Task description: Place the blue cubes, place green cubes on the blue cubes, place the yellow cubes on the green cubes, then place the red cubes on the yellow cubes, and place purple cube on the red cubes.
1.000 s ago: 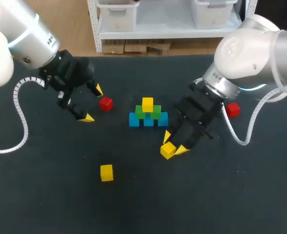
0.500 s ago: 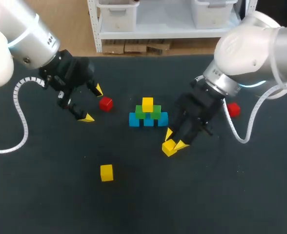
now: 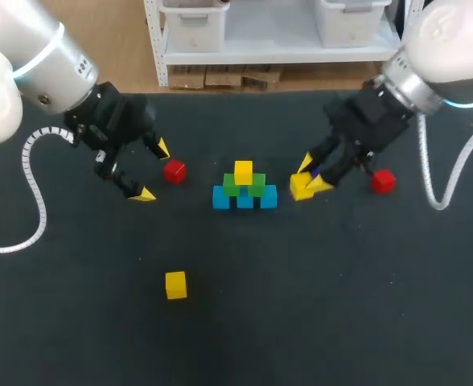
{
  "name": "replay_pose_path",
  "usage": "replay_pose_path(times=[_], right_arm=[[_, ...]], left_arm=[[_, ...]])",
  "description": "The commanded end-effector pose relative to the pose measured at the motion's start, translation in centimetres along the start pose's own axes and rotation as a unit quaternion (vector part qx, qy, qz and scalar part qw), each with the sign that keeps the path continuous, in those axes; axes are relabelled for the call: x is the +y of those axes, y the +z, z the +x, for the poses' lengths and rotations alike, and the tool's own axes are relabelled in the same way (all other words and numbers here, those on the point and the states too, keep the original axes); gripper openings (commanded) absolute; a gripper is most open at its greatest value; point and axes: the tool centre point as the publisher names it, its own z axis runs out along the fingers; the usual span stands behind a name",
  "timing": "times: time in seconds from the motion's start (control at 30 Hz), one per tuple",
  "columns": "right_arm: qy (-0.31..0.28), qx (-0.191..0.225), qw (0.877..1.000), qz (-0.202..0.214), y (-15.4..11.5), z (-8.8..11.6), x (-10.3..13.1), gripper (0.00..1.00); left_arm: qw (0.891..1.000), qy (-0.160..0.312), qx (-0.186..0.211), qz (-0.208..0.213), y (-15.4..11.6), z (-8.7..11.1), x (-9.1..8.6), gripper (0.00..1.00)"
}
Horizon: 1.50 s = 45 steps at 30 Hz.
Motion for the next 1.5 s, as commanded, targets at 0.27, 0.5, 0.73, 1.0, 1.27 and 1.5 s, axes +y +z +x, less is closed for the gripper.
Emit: replay_pose_path(times=[0.27, 0.5, 0.73, 1.0, 1.27, 1.5], right_arm=[[0.072, -0.025, 0.989, 0.123, -0.1, -1.2, -2.4, 0.0], [0.074, -0.026, 0.99, 0.113, 2.4, -2.2, -3.3, 0.0], [0.074, -0.021, 0.992, 0.1, 3.1, -2.2, -4.1, 0.0], [0.1, -0.041, 0.99, 0.09, 3.8, -2.0, -4.7, 0.0], [0.096, -0.037, 0.991, 0.087, 4.3, -2.4, -4.9, 0.0], [0.089, -0.03, 0.992, 0.08, 4.5, -2.8, -5.1, 0.0]], left_arm=[[1.0, 0.002, -0.002, 0.0, 0.0, 0.1, 0.0, 1.0], [1.0, 0.002, -0.002, 0.0, 0.0, 0.1, 0.0, 1.0], [1.0, 0.002, -0.002, 0.0, 0.0, 0.1, 0.0, 1.0], [1.0, 0.002, -0.002, 0.0, 0.0, 0.1, 0.0, 1.0], [1.0, 0.002, -0.002, 0.0, 0.0, 0.1, 0.0, 1.0], [1.0, 0.002, -0.002, 0.0, 0.0, 0.1, 0.0, 1.0]])
